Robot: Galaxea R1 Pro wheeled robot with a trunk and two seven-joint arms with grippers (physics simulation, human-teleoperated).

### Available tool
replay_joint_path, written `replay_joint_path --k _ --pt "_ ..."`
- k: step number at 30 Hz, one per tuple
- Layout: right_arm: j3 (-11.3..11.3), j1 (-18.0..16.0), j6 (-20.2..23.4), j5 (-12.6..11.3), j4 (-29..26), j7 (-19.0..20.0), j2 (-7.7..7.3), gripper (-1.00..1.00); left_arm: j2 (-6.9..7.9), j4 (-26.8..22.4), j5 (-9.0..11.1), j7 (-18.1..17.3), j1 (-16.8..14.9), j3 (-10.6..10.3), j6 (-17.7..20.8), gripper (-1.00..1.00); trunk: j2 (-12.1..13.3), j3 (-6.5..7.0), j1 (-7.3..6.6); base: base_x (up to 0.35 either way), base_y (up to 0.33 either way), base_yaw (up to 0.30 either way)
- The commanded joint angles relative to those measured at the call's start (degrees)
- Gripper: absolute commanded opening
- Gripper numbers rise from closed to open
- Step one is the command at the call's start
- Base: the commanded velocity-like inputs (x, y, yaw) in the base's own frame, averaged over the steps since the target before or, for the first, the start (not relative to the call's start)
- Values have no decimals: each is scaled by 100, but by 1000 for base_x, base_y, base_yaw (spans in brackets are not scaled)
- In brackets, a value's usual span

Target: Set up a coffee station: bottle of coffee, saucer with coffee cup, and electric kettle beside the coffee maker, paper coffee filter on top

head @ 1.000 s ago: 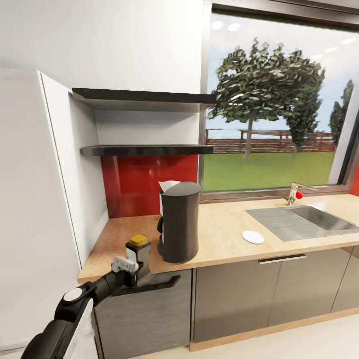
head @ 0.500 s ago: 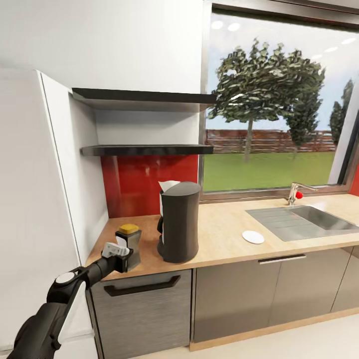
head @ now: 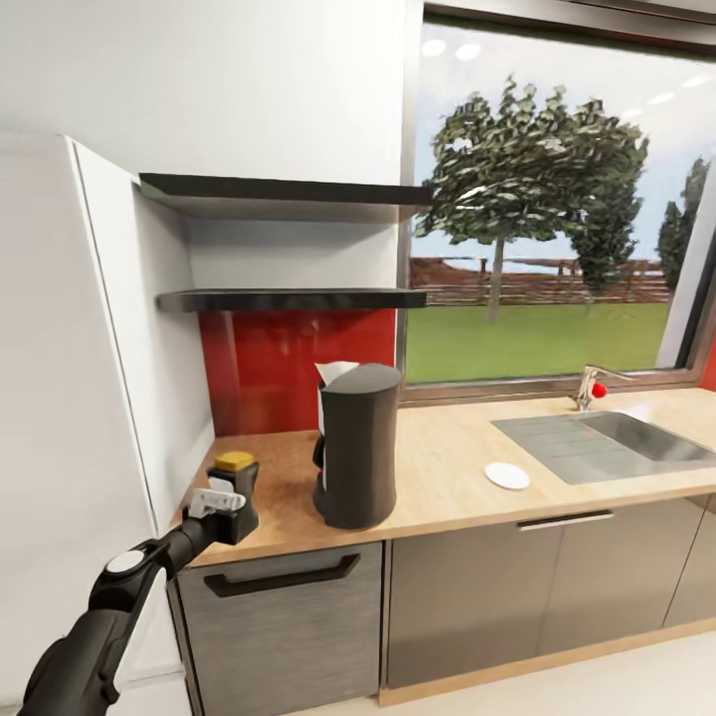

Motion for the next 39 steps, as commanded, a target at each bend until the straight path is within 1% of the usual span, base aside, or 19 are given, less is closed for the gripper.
replay_joint_path --k 1,6,11,13,20,23,25,27,28,31,34,39 --pt "-7 -2 -19 36 65 13 -5 100 -3 37 -20 -28 -1 -6 26 -100 -4 -2 5 285 0 0" --pt "-3 -2 -19 37 189 13 -4 100 -5 119 -26 -1 1 -30 -23 -100 -4 -2 5 321 0 0" --pt "-3 -2 -19 38 205 15 -3 100 -6 284 -27 5 2 -27 -224 -100 -4 -2 5 333 0 0" --pt "-3 -2 -19 38 208 15 2 100 -3 451 -29 11 -7 -12 -394 -100 -4 -2 5 335 0 0" --pt "3 -2 -19 38 209 15 2 100 -9 621 -18 13 -17 -12 -631 -100 -4 -2 5 335 0 0" --pt "-2 -2 -19 38 209 15 5 100 -14 884 -25 13 -45 -16 -730 -100 -4 3 5 314 0 -112" --pt "-2 -2 -19 38 209 15 4 100 -11 936 -27 13 -55 -16 -745 -100 -4 6 5 129 0 -128" --pt "3 -2 -16 38 209 15 5 100 -7 956 -34 13 -47 -20 -914 -100 -4 6 5 34 0 -34" --pt "5 -2 -13 38 209 15 5 100 -6 974 -22 13 -28 -32 -1090 -100 -4 7 5 11 0 -11" --pt "2 -2 -11 38 209 15 5 100 -10 1241 -26 13 -16 -22 -1271 -100 -4 7 5 4 0 -21" --pt "7 -2 -11 38 209 15 6 100 -14 1365 -27 13 -58 -17 -1301 -100 -4 7 5 50 0 -183" --pt "24 -2 -10 43 209 15 22 100 -20 1391 -19 21 -68 -16 -1307 -100 -4 7 5 248 0 -63"
